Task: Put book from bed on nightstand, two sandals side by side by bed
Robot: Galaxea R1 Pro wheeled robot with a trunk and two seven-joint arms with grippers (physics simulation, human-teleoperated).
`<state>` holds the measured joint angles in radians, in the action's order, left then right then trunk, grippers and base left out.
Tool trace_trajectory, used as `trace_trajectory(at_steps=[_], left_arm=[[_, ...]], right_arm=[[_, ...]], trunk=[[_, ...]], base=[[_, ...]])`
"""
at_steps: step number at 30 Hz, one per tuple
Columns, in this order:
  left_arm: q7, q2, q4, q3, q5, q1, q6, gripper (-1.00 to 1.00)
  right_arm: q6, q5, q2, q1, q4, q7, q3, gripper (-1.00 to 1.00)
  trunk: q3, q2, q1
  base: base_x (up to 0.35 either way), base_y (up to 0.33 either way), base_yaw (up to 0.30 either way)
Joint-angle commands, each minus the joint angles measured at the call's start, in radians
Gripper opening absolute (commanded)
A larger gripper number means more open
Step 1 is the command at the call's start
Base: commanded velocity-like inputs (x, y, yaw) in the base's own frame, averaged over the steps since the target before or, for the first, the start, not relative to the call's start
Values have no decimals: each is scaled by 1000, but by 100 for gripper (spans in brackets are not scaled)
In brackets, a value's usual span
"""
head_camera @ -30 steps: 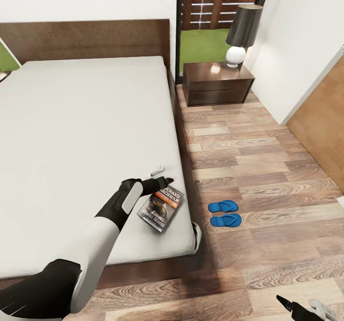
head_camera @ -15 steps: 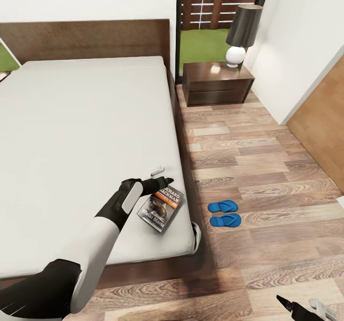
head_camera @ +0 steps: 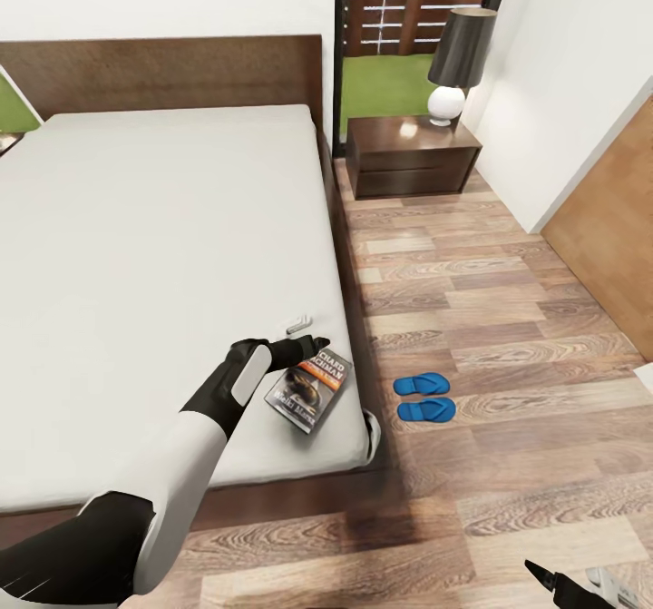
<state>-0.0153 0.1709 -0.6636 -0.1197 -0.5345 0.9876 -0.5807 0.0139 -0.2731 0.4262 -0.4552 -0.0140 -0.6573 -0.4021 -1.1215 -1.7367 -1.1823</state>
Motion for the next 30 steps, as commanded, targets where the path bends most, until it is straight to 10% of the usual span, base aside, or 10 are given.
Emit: trace_trajectory(at_steps=[1,30], left_arm=[[-2,0,-1,0,1,0,-4,100],[-2,0,-1,0,0,0,-4,100]], right_arm=[[1,-9,0,-1,2,-4,5,100],[1,-9,1,-1,2,-4,5,100]], trunk=[[-1,0,0],[-1,0,0]], base=[[-37,0,0],[-43,0,0]])
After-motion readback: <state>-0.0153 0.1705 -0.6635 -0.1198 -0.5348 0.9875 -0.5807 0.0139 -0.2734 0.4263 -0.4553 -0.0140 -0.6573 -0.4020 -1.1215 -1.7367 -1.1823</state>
